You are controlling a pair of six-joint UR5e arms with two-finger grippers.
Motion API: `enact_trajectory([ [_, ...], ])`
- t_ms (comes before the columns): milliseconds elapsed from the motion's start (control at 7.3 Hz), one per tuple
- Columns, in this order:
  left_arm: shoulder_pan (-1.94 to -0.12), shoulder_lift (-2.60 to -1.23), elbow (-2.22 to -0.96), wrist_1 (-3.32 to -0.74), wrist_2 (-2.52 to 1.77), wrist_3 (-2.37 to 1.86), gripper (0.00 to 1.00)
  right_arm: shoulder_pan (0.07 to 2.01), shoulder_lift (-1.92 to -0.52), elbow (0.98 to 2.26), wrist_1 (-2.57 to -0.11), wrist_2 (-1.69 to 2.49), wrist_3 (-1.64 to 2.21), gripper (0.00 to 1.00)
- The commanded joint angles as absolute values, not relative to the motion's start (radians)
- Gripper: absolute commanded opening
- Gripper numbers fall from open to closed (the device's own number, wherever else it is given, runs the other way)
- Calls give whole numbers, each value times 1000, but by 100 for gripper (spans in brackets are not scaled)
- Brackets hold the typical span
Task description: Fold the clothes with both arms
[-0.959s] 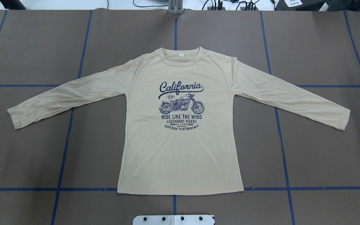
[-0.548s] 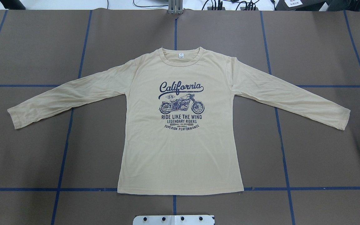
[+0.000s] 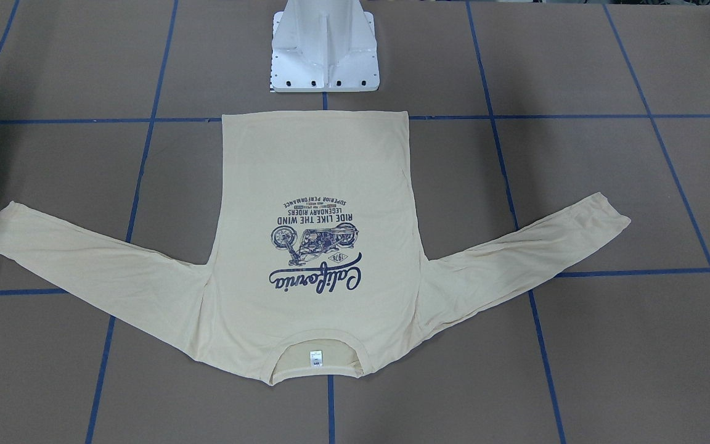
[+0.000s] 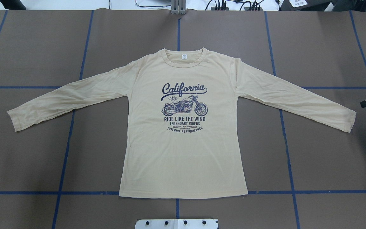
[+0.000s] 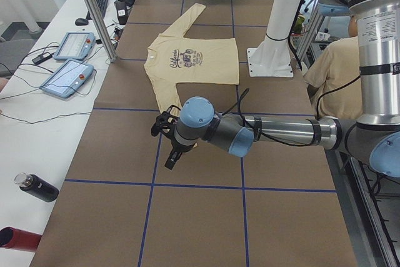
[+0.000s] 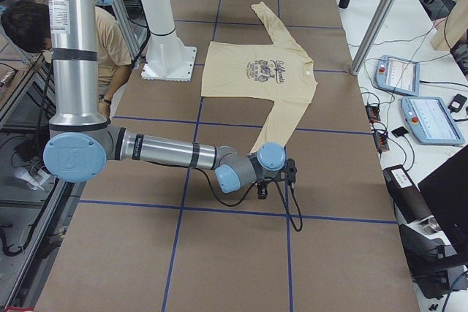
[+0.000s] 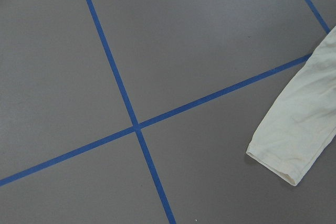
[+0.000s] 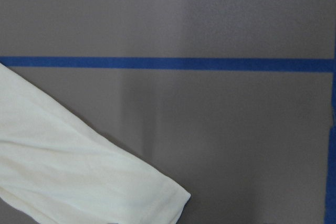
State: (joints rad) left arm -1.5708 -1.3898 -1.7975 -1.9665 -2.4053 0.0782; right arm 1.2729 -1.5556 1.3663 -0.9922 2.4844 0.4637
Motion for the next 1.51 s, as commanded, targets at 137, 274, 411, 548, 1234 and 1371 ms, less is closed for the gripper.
enact_trajectory([
  [137, -1571, -1391, -1799, -1967, -2405, 78, 100, 1198, -1516, 1342, -986, 2438, 552, 94],
  [274, -1571, -1391, -1802, -1967, -2407, 78, 100, 1195, -1516, 1332, -982, 2434, 572, 94],
  [411, -1571, -1391, -1802, -1967, -2407, 78, 100, 1192, -1514, 1324, -983, 2434, 572, 93],
  [548, -1571, -1391, -1802, -1967, -2407, 78, 100, 1190, -1513, 1313, -982, 2434, 572, 92],
  [1234, -1571, -1391, -1802, -1967, -2407, 78, 100, 1172, -1497, 1273, -983, 2436, 574, 91],
  [1371, -1571, -1391, -1804, -1967, -2407, 78, 100, 1170, -1490, 1269, -983, 2439, 575, 88],
])
